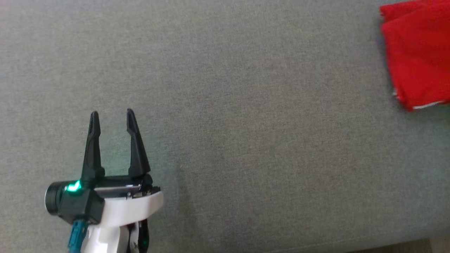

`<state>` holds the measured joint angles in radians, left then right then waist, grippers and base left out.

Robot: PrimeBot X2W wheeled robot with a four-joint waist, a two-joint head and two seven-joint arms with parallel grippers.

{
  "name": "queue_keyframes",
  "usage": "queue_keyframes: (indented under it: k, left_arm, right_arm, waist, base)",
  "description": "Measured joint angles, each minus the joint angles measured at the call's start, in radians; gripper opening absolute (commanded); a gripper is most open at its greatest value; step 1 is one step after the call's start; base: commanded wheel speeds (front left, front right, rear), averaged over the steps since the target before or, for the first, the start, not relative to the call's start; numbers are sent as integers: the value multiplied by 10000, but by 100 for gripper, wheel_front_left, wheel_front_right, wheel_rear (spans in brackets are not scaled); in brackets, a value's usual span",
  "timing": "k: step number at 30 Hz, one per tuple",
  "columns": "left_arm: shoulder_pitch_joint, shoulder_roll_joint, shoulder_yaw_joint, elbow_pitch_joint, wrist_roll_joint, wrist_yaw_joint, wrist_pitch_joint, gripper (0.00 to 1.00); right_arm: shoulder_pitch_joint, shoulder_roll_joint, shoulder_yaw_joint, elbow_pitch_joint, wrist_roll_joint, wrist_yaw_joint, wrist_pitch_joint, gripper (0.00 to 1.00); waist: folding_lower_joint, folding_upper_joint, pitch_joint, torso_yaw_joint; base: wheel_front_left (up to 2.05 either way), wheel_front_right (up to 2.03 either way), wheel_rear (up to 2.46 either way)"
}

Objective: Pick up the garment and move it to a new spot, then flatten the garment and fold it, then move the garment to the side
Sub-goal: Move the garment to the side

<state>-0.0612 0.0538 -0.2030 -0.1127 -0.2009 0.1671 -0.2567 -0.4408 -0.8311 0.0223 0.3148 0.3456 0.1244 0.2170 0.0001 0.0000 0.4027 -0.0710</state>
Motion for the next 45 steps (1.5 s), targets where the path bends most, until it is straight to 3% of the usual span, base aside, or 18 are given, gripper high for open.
queue_keyframes:
  k: [1, 2, 5, 8, 14, 18, 23, 24, 28, 30, 35, 38, 45]
  left_arm:
    - [-71, -2, -13, 19, 0, -4, 0, 100]
    - [-137, -2, -13, 35, 15, 0, 0, 100]
    - [-338, -10, -13, 31, 161, 15, 0, 100]
    - [-344, -13, -73, 171, 245, -2, -2, 100]
    - [37, -19, -54, 658, 251, -209, -2, 100]
    - [638, -17, -33, 840, 272, -272, 0, 100]
    - [1360, -17, -21, 1166, 278, -441, 0, 100]
    - [1360, -17, -21, 1166, 278, -441, 0, 100]
    - [2250, -12, 81, 1290, 378, -439, 0, 100]
    - [2636, -6, 159, 1287, 405, -443, 0, 100]
    - [2910, 12, 280, 1287, 629, -665, 0, 100]
    - [2939, 13, 372, 1313, 717, -738, 0, 100]
    - [3197, 19, 577, 1266, 811, -880, 0, 100]
  right_arm:
    - [183, -8, -280, -128, -96, 0, 121, 91]
    - [374, 15, -533, -299, -236, 0, 138, 100]
    - [795, 437, -1124, -953, -650, 0, 180, 100]
    - [1179, 1411, -1262, -1530, -974, 0, 178, 100]
    - [2497, 3522, -520, -1601, -1227, 0, -341, 100]
    - [3127, 4788, 161, -1064, -1227, 0, -1513, 100]
    - [3666, 6163, 650, 245, -1492, -2, -3754, 100]
    - [3666, 6163, 650, 245, -1492, -2, -3754, 100]
    - [4294, 7287, 669, 869, -1820, -2, -4589, 100]
    - [4687, 7574, 629, 617, -1971, -2, -4640, 100]
    - [5473, 7774, 69, -1749, -2301, -2, -4681, 100]
    - [6309, 7827, -117, -2512, -2429, -2, -4681, 100]
    - [7503, 7902, 174, -2949, -2587, -2, -4681, 100]
  waist:
    - [0, 0, 70, -11]
    - [0, 0, 122, -13]
    - [1, 0, 116, 34]
    - [-1, 0, -108, 83]
    - [-2, 0, -908, 237]
    - [-3, 0, -1619, 401]
    - [-3, 0, -2627, 691]
    - [-3, 0, -2627, 691]
    - [-4, 0, -3492, 965]
    - [-4, 0, -3866, 1120]
    - [-4, 0, -4531, 1496]
    - [-4, 0, -4819, 1642]
    - [-3, 0, -5033, 1579]
  base:
    - [0, 0, 0]
    - [0, 0, 0]
    - [0, 0, 0]
    - [0, 0, 0]
    - [0, 0, 0]
    - [0, 0, 0]
    - [0, 0, 0]
    - [0, 0, 0]
    - [0, 0, 0]
    - [0, 0, 0]
    - [0, 0, 0]
    - [0, 0, 0]
    - [0, 0, 0]
